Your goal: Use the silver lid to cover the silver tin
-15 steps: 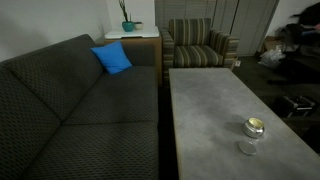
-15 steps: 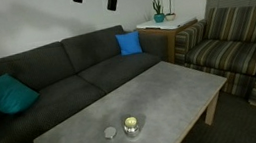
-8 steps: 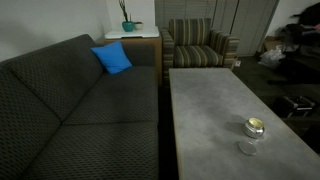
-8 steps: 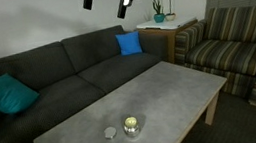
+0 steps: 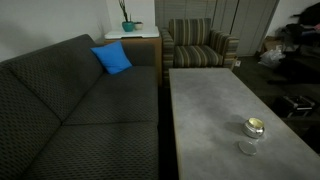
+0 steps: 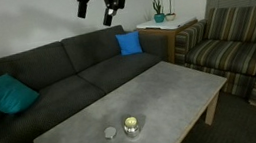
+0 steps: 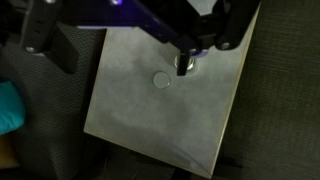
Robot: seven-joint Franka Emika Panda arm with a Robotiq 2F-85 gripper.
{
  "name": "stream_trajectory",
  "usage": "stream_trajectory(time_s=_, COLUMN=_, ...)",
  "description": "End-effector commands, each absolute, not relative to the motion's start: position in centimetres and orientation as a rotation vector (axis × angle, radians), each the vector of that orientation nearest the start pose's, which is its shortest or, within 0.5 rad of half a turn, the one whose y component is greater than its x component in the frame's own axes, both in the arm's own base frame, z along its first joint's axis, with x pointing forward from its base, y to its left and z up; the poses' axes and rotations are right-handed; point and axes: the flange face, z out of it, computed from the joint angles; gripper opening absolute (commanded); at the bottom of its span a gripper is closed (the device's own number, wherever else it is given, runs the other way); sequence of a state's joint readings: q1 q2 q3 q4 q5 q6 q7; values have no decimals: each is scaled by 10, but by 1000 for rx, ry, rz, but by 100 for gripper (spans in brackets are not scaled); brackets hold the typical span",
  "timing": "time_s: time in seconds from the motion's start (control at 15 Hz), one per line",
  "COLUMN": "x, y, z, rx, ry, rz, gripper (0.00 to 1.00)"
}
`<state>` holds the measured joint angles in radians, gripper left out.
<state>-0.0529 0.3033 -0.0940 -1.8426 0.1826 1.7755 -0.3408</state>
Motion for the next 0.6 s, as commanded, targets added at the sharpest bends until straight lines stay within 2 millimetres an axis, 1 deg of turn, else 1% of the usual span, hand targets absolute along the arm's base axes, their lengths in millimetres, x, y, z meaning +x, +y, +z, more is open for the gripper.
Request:
stream_trajectory(time_s=0.0, x=593, y=-28, z=302, rx=-2915, ry=-1, rz=492, gripper=100)
stream_trajectory(time_s=0.13, x=599, y=-11, z=276, rx=-2922, ry=69, rz=531, gripper=100)
stream_trajectory(time_s=0.27, x=601, y=0, z=249, rx=-2924, ry=121, rz=572, gripper=100)
stream_trajectory(time_s=0.4, x=602, y=2, z=217, rx=-2932, ry=152, rz=597, gripper=100)
stream_trajectory(time_s=0.53, x=603, y=-2, z=185, rx=-2931, ry=165, rz=605, gripper=100)
